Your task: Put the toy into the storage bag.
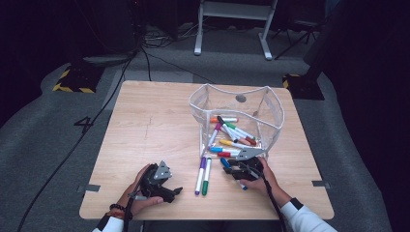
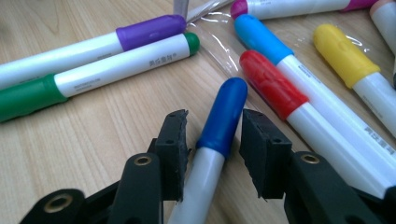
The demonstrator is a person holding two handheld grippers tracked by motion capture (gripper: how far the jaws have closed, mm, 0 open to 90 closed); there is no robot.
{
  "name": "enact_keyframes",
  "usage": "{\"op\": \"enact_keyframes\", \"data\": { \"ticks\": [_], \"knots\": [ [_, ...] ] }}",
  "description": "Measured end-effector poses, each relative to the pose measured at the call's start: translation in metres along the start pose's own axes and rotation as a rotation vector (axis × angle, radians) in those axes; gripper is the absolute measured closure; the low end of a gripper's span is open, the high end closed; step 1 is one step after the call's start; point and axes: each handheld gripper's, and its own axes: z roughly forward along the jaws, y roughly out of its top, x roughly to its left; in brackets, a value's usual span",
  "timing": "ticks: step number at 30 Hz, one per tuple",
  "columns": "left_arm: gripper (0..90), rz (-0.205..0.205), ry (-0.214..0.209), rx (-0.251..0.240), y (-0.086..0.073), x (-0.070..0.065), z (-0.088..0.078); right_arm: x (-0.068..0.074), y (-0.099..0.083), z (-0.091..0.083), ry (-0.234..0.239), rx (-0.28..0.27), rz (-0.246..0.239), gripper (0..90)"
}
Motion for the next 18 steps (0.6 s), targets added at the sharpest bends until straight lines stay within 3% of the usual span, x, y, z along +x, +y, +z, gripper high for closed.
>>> {"op": "enact_keyframes", "data": {
  "ticks": [6, 11, 18],
  "knots": [
    [12.5, 0.002, 0.0, 0.001, 0.0, 0.0, 0.0, -0.001, 0.001, 0.001, 0.002, -0.012, -0.008, 74.5],
    [12.5, 0.003, 0.0, 0.0, 0.0, 0.0, 0.0, -0.004, -0.003, -0.008, 0.046, 0.014, -0.008, 74.7],
    [12.5, 0.003, 0.0, 0.0, 0.0, 0.0, 0.0, -0.003, 0.0, -0.042, 0.09, -0.063, -0.017, 74.8]
  ]
}}
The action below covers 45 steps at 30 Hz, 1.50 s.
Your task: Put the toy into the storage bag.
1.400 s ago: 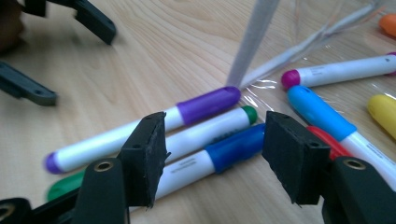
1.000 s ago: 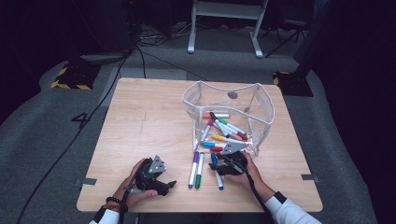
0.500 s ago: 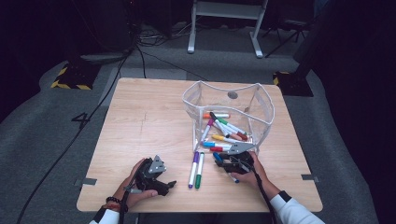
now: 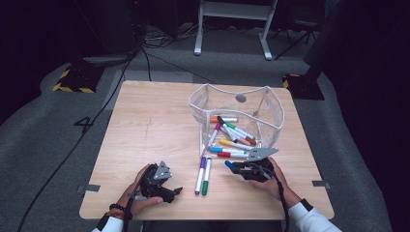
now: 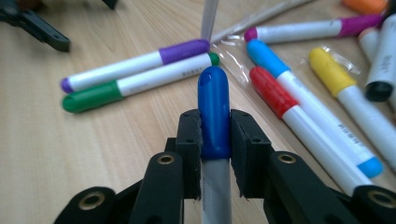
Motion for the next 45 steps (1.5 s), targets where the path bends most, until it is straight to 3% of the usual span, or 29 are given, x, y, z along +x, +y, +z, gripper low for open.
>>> {"op": "enact_keyframes", "data": {
  "ticks": [6, 11, 19, 25, 28, 32, 34, 36, 40, 45],
  "knots": [
    [12.5, 0.0, 0.0, 0.0, 0.0, 0.0, 0.0, 0.006, 0.01, -0.044, -0.006, -0.071, -0.028, 74.8],
    [12.5, 0.0, 0.0, 0.0, 0.0, 0.0, 0.0, 0.011, 0.025, -0.084, -0.053, -0.11, -0.065, 74.8],
    [12.5, 0.0, 0.0, 0.0, 0.0, 0.0, 0.0, 0.01, 0.068, -0.138, -0.098, -0.164, -0.122, 74.8],
    [12.4, 0.0, -0.001, 0.001, 0.0, 0.0, 0.0, -0.001, 0.107, -0.16, -0.141, -0.194, -0.157, 74.8],
    [12.3, -0.001, -0.001, 0.001, 0.0, 0.0, 0.0, -0.012, 0.125, -0.163, -0.137, -0.205, -0.138, 74.9],
    [12.3, -0.001, -0.001, 0.001, 0.0, 0.0, 0.0, -0.024, 0.147, -0.16, -0.168, -0.186, -0.155, 74.9],
    [12.3, -0.001, -0.001, 0.001, 0.0, 0.0, 0.0, -0.031, 0.155, -0.156, -0.143, -0.192, -0.137, 74.8],
    [12.3, 0.0, -0.001, 0.001, 0.0, 0.0, 0.0, -0.037, 0.164, -0.15, -0.159, -0.174, -0.148, 74.9],
    [12.3, -0.001, -0.001, 0.001, 0.0, 0.0, 0.0, -0.051, 0.176, -0.133, -0.146, -0.161, -0.141, 74.9],
    [12.3, 0.0, -0.001, 0.001, 0.0, 0.0, 0.0, -0.068, 0.183, -0.109, -0.159, -0.098, -0.158, 74.8]
  ]
}}
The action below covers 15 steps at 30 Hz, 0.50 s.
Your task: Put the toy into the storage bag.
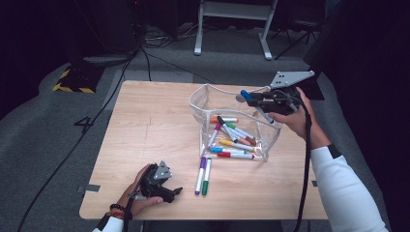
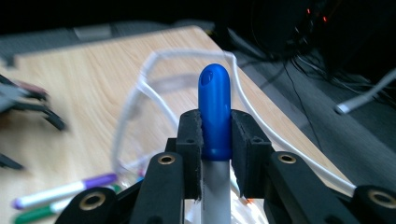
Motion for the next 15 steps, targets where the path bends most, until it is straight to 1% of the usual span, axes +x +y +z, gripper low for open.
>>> {"op": "enact_keyframes", "data": {
  "ticks": [1, 2, 3, 4, 5, 7, 8, 10, 11, 13, 14, 15],
  "knots": [
    [12.3, 0.0, 0.0, 0.0, 0.0, 0.0, 0.0, -0.003, -0.001, 0.005, 0.0, 0.018, -0.004, 74.9],
    [12.3, 0.0, 0.0, 0.0, 0.0, 0.0, 0.0, -0.007, -0.003, 0.01, 0.01, 0.035, 0.002, 74.8],
    [12.3, 0.001, 0.0, 0.0, 0.0, 0.0, 0.0, -0.011, -0.004, 0.015, 0.002, 0.061, -0.001, 74.9],
    [12.3, 0.002, 0.001, 0.0, 0.0, 0.0, 0.0, -0.015, -0.007, 0.019, 0.003, 0.082, 0.005, 74.8],
    [12.3, 0.002, 0.001, 0.0, 0.0, 0.0, 0.0, -0.019, -0.009, 0.023, 0.013, 0.098, 0.012, 74.8],
    [12.4, 0.001, 0.001, 0.0, 0.0, 0.0, 0.0, -0.025, -0.014, 0.029, 0.011, 0.14, 0.017, 74.8],
    [12.3, 0.001, 0.001, 0.0, 0.0, 0.0, 0.0, -0.027, -0.017, 0.033, 0.018, 0.167, 0.027, 74.8],
    [12.3, 0.001, 0.001, 0.0, 0.0, 0.0, 0.0, -0.029, -0.021, 0.04, 0.031, 0.232, 0.025, 74.8],
    [12.3, 0.001, 0.001, 0.0, 0.0, 0.0, 0.0, -0.029, -0.023, 0.043, 0.047, 0.262, 0.023, 74.8],
    [12.3, 0.001, 0.0, 0.0, 0.0, 0.0, 0.0, -0.028, -0.028, 0.05, 0.084, 0.341, 0.019, 74.8],
    [12.3, 0.002, 0.0, 0.0, 0.0, 0.0, 0.0, -0.028, -0.03, 0.053, 0.108, 0.369, 0.028, 74.7],
    [12.3, 0.002, 0.0, 0.0, 0.0, 0.0, 0.0, -0.028, -0.033, 0.055, 0.121, 0.394, 0.035, 74.6]
  ]
}}
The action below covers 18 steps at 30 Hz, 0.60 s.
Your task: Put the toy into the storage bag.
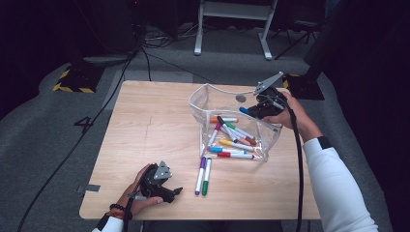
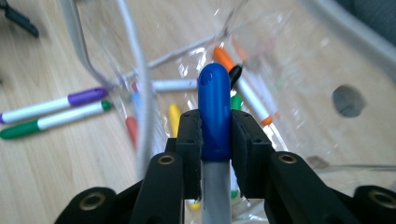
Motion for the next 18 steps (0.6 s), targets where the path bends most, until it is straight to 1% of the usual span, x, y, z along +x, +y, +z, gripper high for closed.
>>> {"op": "enact_keyframes", "data": {
  "ticks": [2, 4, 6, 9, 10, 13, 14, 17, 18],
  "knots": [
    [12.3, 0.0, 0.0, 0.0, 0.0, 0.0, 0.0, 0.002, -0.001, 0.003, 0.013, 0.031, -0.004, 74.4],
    [12.3, 0.0, 0.0, 0.0, 0.0, 0.0, 0.0, 0.004, 0.0, 0.004, 0.03, 0.042, -0.006, 74.4],
    [12.3, 0.0, 0.0, 0.0, 0.0, 0.0, 0.0, 0.008, 0.002, 0.004, 0.047, 0.055, -0.025, 74.0],
    [12.3, 0.0, 0.0, 0.0, 0.0, 0.0, 0.0, 0.017, 0.006, 0.005, 0.048, 0.08, -0.063, 72.9],
    [12.3, 0.0, 0.0, 0.0, 0.0, 0.0, 0.0, 0.019, 0.006, 0.005, 0.057, 0.082, -0.071, 71.8],
    [12.3, 0.0, 0.0, 0.0, 0.0, 0.0, 0.0, 0.021, 0.006, 0.005, 0.041, 0.083, -0.064, 68.3],
    [12.3, 0.0, 0.0, 0.0, 0.0, 0.0, 0.0, 0.02, 0.005, 0.005, 0.042, 0.081, -0.059, 66.6],
    [12.3, 0.0, -0.002, 0.0, 0.0, 0.0, 0.0, 0.019, 0.003, 0.004, 0.019, 0.074, -0.05, 62.0],
    [12.3, 0.0, -0.002, 0.0, 0.0, 0.0, 0.0, 0.019, 0.002, 0.003, 0.006, 0.063, -0.042, 60.3]
  ]
}}
